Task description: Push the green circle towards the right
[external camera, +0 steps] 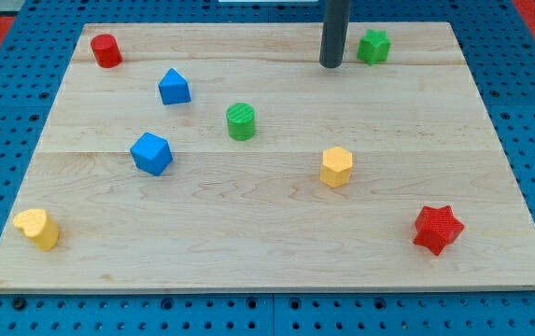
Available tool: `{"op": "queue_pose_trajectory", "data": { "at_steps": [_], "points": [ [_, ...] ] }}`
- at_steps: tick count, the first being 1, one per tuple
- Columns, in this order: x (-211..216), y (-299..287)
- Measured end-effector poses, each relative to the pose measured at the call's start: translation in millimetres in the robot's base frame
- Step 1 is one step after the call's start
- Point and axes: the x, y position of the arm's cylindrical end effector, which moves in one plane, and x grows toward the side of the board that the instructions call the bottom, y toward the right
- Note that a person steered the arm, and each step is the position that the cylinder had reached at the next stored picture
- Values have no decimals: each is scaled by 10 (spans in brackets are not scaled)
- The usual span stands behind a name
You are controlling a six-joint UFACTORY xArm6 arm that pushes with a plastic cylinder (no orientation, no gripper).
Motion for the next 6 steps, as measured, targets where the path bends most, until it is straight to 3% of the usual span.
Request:
{"op": "queue_pose_trajectory", "data": {
  "at_steps": [3, 6],
  "points": [
    [-92, -837],
    [664, -1233]
  ]
}}
